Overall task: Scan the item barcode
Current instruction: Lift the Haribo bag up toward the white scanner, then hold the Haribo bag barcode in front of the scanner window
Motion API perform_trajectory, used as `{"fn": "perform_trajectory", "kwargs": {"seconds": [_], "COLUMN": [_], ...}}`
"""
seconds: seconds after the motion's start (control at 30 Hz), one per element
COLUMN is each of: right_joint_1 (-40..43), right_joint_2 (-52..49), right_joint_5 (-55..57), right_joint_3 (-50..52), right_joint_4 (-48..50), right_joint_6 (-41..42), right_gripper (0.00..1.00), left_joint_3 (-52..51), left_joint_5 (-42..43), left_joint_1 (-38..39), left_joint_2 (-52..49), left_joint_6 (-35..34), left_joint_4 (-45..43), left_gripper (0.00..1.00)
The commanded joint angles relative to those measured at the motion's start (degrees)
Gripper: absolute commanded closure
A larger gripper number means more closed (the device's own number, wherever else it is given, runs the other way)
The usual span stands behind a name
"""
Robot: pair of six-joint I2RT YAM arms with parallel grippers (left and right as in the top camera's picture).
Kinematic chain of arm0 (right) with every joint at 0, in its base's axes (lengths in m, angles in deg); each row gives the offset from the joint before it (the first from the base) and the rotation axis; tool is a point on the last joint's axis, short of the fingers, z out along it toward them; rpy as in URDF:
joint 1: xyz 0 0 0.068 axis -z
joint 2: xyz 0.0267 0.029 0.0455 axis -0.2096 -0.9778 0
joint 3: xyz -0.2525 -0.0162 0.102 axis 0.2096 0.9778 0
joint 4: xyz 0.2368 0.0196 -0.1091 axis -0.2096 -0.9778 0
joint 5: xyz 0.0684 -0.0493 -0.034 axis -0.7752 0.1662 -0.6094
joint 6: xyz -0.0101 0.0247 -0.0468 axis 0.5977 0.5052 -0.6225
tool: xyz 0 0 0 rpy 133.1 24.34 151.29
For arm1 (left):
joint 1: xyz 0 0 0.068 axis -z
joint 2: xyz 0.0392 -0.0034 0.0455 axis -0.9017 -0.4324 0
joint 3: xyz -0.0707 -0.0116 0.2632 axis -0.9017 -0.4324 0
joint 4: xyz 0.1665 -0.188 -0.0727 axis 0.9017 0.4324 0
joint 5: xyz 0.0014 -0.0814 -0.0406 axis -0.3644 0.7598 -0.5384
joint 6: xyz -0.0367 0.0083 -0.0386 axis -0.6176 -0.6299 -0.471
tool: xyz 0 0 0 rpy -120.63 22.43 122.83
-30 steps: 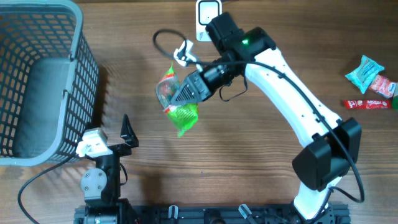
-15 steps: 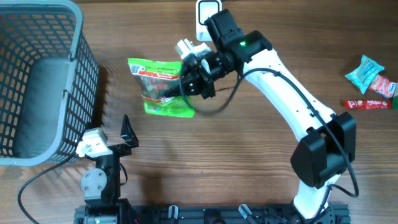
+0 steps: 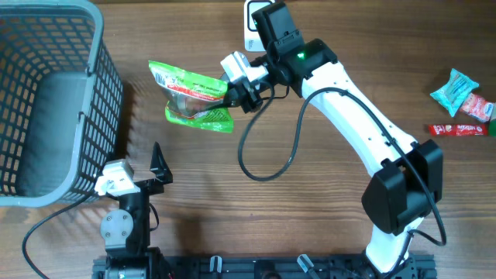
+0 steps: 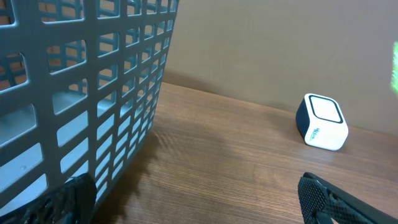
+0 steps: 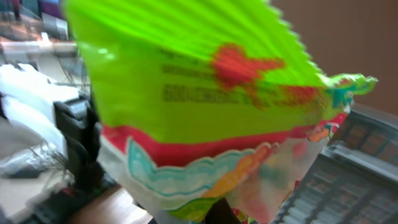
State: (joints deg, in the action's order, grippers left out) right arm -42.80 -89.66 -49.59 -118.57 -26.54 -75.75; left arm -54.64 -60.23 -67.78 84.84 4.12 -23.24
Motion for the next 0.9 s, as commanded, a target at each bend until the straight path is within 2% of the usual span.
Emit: {"fn": "perform_trajectory", "kwargs": {"seconds": [0.0,0.1,0.17,0.2,0.23,0.33,0.47,0.6,0.73,0.87], "right_joint_1": [-0.20,-0.92,-1.55,-1.66,-1.64,-1.51,-0.17,1.92,2.19,1.40], "right_joint_2": [-0.11,-0.33,-0.33,-0.33,-0.42,-0.92,-2.58,-6.51,-13.57,-22.14], "right_joint_5": [7.21,26.18,48.02,62.16,69.57,84.89,89.26,88.35,84.28,84.21], "right_joint_3": [0.04,0.04,0.04,0.04,0.04,0.04,-0.07,-1.88,-8.09,-19.85], "right_joint_4": [-3.63,-6.14,-9.40,-11.54,-12.24,-10.91,-5.29,1.86,7.26,6.43], "right_joint_6": [39.91,60.04,70.62,73.35,74.62,73.96,74.20,82.60,92.54,97.13], "right_gripper": [0.95,0.96,0.96,0.96,0.95,0.95,0.95,0.95,0.95,0.95], "left_joint_3": [-0.15,-0.15,-0.15,-0.15,-0.15,-0.15,-0.15,-0.15,-0.15,-0.15], "left_joint_5": [-0.55,-0.55,-0.55,-0.55,-0.52,-0.52,-0.55,-0.55,-0.55,-0.55], "left_joint_1": [-0.09,-0.09,-0.09,-0.09,-0.09,-0.09,-0.09,-0.09,-0.09,-0.09], "left_joint_2": [0.42,0.42,0.42,0.42,0.42,0.42,0.42,0.42,0.42,0.42], "left_joint_6": [-0.09,-0.09,-0.09,-0.09,-0.09,-0.09,-0.09,-0.09,-0.09,-0.09], "left_joint_4": [0.04,0.04,0.04,0.04,0.04,0.04,0.04,0.04,0.04,0.04], "left_gripper": [0.00,0.00,0.00,0.00,0.00,0.00,0.00,0.00,0.00,0.00]}}
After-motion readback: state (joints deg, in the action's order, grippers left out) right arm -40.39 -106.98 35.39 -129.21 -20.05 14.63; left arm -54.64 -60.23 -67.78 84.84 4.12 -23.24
